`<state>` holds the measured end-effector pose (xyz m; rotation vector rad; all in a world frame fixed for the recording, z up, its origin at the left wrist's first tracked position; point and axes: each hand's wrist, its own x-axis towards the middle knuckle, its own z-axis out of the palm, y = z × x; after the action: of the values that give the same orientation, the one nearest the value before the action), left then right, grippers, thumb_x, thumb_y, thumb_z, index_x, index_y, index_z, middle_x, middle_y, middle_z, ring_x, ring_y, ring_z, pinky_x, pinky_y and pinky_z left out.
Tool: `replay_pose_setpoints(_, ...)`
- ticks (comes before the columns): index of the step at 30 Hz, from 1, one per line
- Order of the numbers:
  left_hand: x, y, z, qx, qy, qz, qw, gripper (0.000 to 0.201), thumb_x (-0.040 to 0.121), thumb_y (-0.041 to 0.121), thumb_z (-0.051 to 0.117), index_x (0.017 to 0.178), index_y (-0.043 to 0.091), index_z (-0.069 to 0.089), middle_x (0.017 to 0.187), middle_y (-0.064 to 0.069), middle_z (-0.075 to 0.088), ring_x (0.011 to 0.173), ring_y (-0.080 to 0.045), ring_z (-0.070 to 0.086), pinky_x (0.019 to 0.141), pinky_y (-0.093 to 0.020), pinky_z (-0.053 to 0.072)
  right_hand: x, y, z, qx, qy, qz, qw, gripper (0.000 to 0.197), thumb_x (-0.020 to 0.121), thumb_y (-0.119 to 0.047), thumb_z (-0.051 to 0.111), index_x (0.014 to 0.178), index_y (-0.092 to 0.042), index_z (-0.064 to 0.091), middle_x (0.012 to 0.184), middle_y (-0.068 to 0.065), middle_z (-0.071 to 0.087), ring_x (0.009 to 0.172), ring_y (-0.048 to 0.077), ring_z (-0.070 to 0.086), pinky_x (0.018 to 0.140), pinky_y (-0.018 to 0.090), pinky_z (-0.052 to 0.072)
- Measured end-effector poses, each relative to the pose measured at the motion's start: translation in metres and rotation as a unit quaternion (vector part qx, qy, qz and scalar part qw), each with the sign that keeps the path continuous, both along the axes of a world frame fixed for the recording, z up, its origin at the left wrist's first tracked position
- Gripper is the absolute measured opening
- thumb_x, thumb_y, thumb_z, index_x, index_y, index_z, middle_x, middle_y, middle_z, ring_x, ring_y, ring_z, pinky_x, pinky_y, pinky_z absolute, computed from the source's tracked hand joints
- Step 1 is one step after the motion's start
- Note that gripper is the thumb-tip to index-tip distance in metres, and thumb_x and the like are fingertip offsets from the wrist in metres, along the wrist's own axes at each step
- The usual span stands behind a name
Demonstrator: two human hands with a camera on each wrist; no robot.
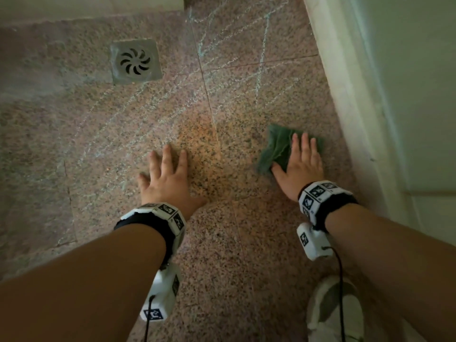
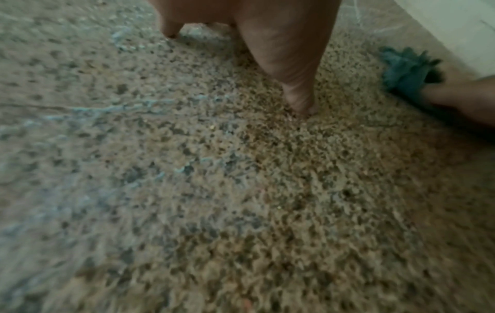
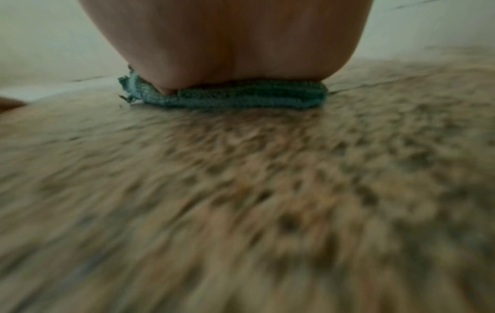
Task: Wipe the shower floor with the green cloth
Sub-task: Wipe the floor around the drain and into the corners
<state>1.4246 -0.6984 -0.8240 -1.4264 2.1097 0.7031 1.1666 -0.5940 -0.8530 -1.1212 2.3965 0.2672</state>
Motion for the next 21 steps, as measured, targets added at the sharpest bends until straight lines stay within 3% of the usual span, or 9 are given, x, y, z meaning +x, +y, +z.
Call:
replay_pose_setpoints(6, -0.004, 0.002, -0.001, -0.004, -0.011, 0.004, 1.0, 0.124, 0.073, 0.073, 0.064, 0.153, 0.029, -0.02, 0.158, 0.0, -0.032, 0.146, -0.032, -0.025, 0.119, -0.06, 0.005, -0.057, -0.041, 0.001, 0.003, 0.028, -0.111, 0.993, 0.09, 0.094, -0.061, 0.038, 0.155, -0.018, -0.011, 0.163, 0.006, -0.017, 0.149, 0.025, -0.013, 0.12, 0.041, -0.004)
replay_pose_setpoints(11, -0.005, 0.002, -0.003, 0.0, -0.015, 0.004, 1.0, 0.124, 0.074, 0.072, 0.064, 0.153, 0.029, -0.021, 0.157, -0.002, -0.033, 0.145, -0.034, -0.026, 0.118, -0.061, 0.004, -0.056, -0.087, -0.004, -0.022, 0.058, -0.163, 0.985, 0.087, 0.095, -0.055, 0.04, 0.156, -0.014, -0.007, 0.163, 0.008, -0.015, 0.149, 0.027, -0.012, 0.12, 0.043, 0.0)
replay_pose_setpoints(14, -0.004, 0.002, -0.004, -0.004, -0.011, 0.003, 1.0, 0.123, 0.075, 0.07, 0.065, 0.153, 0.028, -0.02, 0.158, -0.003, -0.032, 0.146, -0.035, -0.026, 0.117, -0.063, 0.005, -0.04, -0.117, -0.002, -0.023, 0.045, -0.088, 0.995, 0.087, 0.095, -0.055, 0.037, 0.155, -0.013, -0.01, 0.162, 0.01, -0.015, 0.149, 0.029, -0.013, 0.121, 0.045, 0.0)
replay_pose_setpoints(17, -0.005, 0.002, -0.003, -0.003, -0.013, -0.002, 1.0, 0.123, 0.075, 0.069, 0.065, 0.153, 0.027, -0.02, 0.158, -0.004, -0.032, 0.146, -0.036, -0.025, 0.117, -0.063, 0.004, 0.012, -0.137, 0.002, -0.02, 0.009, 0.081, 0.996, 0.084, 0.096, -0.054, 0.028, 0.153, -0.011, -0.016, 0.16, 0.013, -0.023, 0.148, 0.033, -0.018, 0.12, 0.049, -0.004)
replay_pose_setpoints(21, -0.006, 0.001, -0.002, -0.006, -0.01, 0.002, 1.0, 0.122, 0.075, 0.069, 0.065, 0.154, 0.026, -0.018, 0.159, -0.005, -0.029, 0.146, -0.036, -0.023, 0.117, -0.064, 0.006, 0.082, -0.091, 0.003, -0.032, -0.038, 0.237, 0.97, 0.087, 0.094, -0.054, 0.033, 0.154, -0.012, -0.013, 0.161, 0.011, -0.02, 0.148, 0.031, -0.018, 0.121, 0.049, -0.004)
